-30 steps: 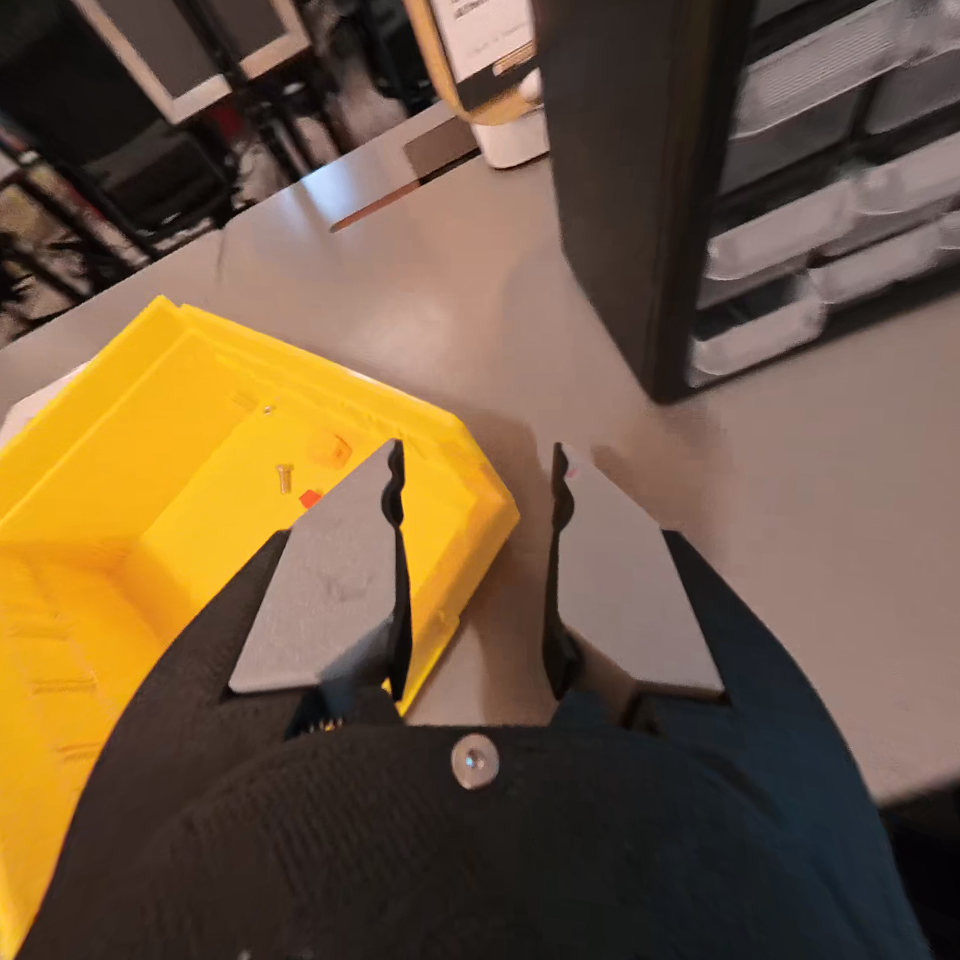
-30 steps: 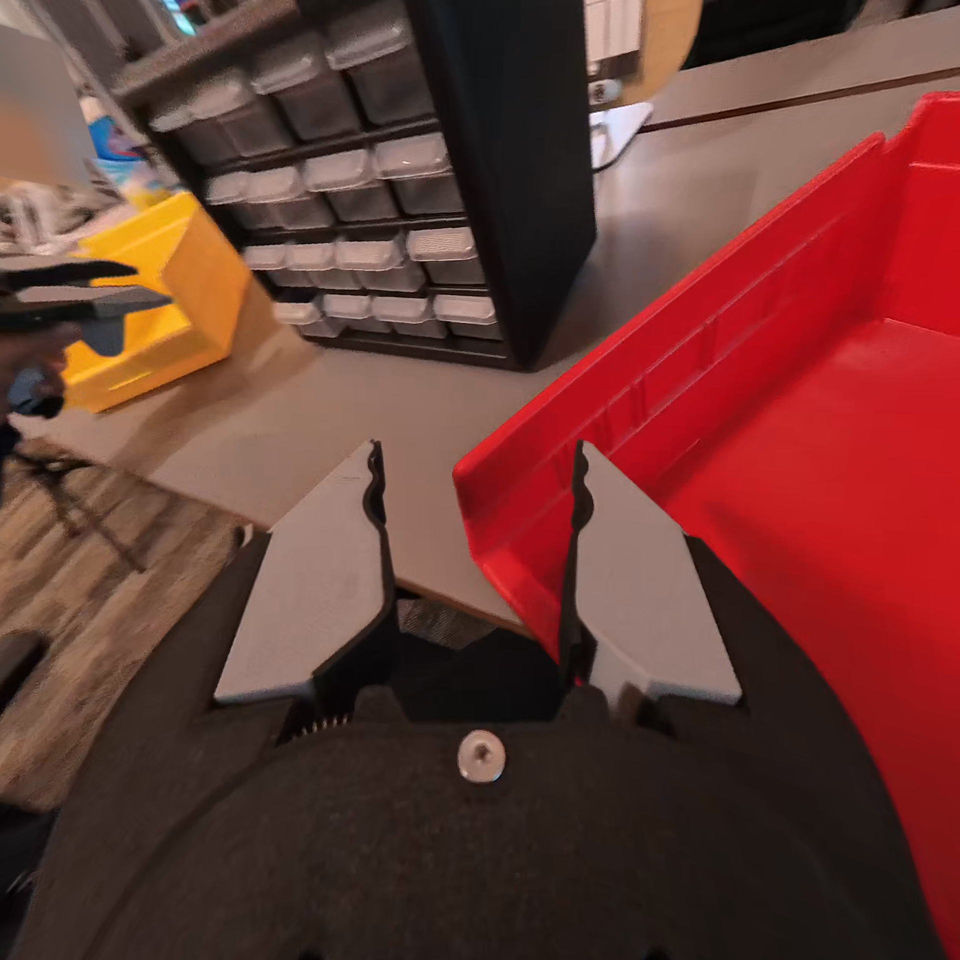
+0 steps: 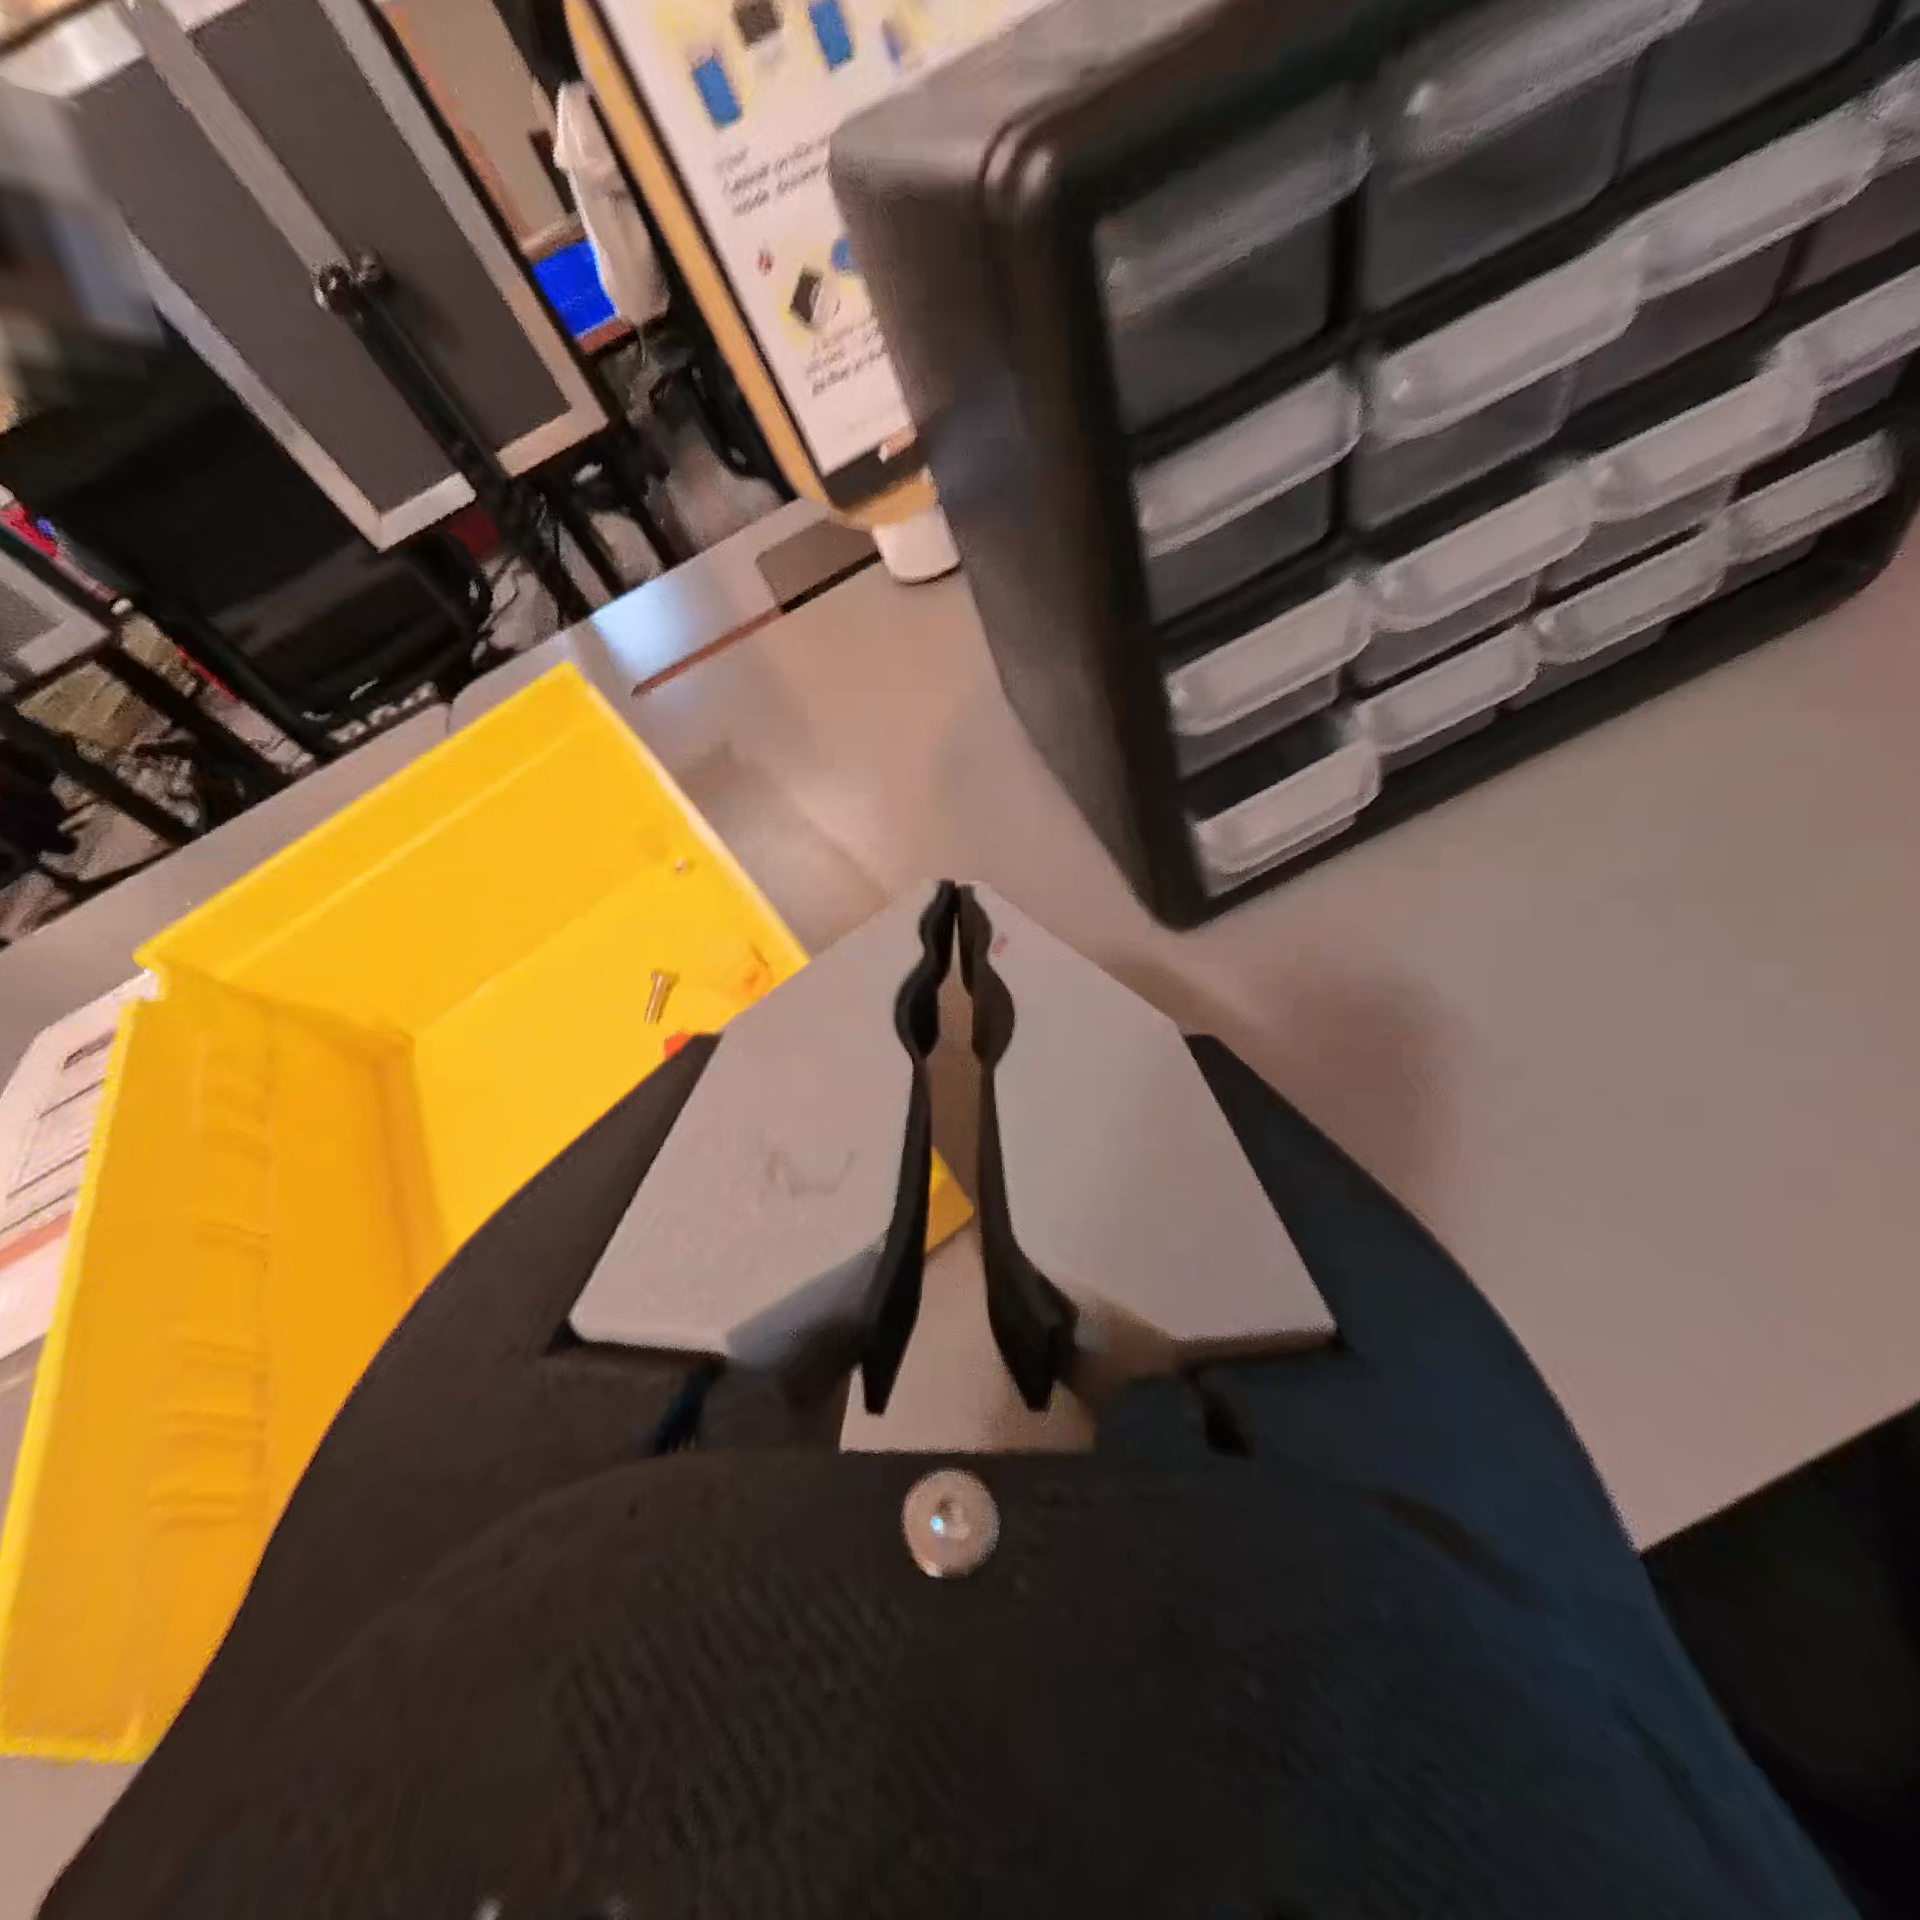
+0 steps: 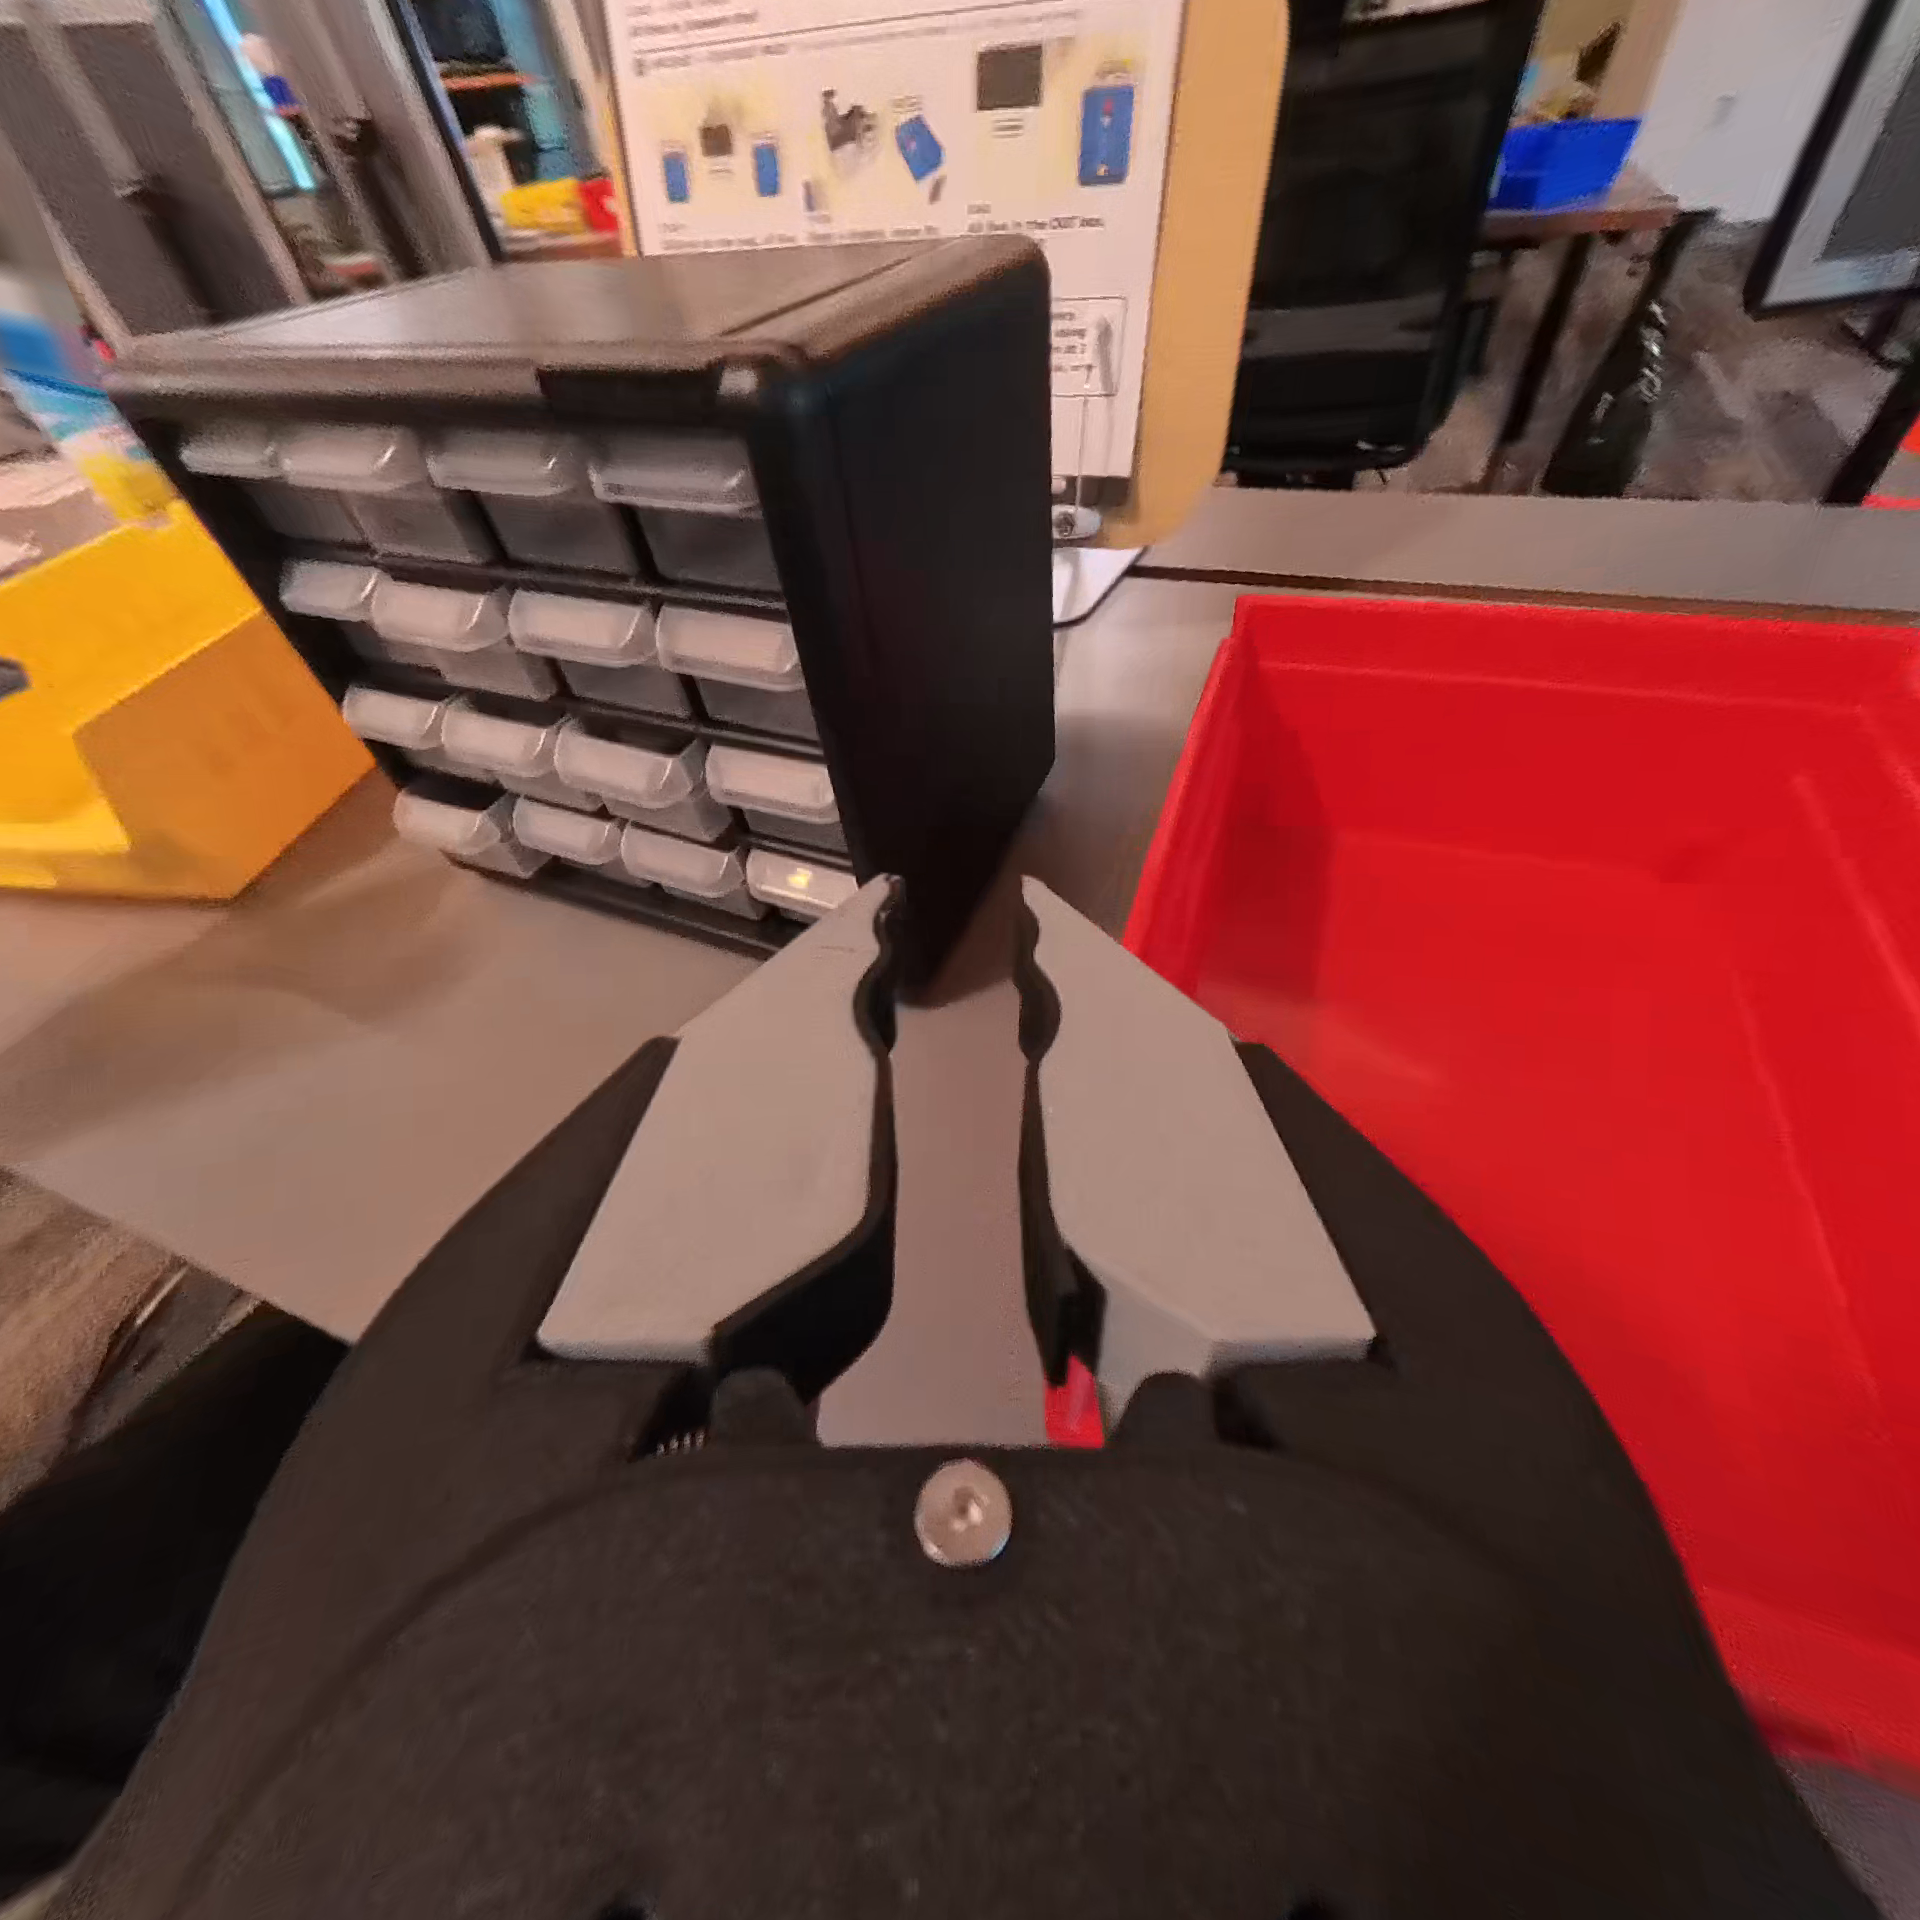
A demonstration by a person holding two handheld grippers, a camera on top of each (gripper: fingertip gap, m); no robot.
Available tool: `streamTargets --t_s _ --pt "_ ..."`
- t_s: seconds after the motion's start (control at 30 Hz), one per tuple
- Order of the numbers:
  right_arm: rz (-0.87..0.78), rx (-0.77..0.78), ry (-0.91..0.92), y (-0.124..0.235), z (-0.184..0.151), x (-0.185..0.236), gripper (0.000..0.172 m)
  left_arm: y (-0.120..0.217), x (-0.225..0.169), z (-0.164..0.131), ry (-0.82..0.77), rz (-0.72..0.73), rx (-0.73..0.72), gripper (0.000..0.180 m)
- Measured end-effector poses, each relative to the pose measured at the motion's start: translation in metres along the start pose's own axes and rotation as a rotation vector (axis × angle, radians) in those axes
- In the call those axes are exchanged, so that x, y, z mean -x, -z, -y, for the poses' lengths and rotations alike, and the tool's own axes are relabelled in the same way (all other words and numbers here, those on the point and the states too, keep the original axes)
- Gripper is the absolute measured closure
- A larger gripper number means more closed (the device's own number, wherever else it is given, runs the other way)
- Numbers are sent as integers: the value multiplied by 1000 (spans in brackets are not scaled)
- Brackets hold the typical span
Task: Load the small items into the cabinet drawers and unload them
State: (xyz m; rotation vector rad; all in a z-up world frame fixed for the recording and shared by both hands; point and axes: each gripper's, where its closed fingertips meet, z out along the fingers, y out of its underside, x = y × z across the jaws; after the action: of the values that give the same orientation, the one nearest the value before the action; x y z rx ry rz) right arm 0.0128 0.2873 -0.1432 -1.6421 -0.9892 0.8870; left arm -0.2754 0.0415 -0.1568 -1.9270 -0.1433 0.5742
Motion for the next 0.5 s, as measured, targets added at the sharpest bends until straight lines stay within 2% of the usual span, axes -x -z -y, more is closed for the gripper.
streamTargets --t_s 0.13,0.2,0.27,0.37,0.5 --pt "-99 45 -29 -30 14 4 162 -20 -8 29 68 -40 -44 180" --pt "-163 96 20 -52 17 -2 172 -41 -2 29 100 -14 -18 180" --pt "-225 149 97 -71 23 -17 172 -60 7 26 109 9 10 180" --pt "-91 252 140 -101 24 -10 172 -77 4 30 139 -65 3 180" --pt "28 348 177 -127 18 -2 172 -93 -6 34 79 -137 -13 180"
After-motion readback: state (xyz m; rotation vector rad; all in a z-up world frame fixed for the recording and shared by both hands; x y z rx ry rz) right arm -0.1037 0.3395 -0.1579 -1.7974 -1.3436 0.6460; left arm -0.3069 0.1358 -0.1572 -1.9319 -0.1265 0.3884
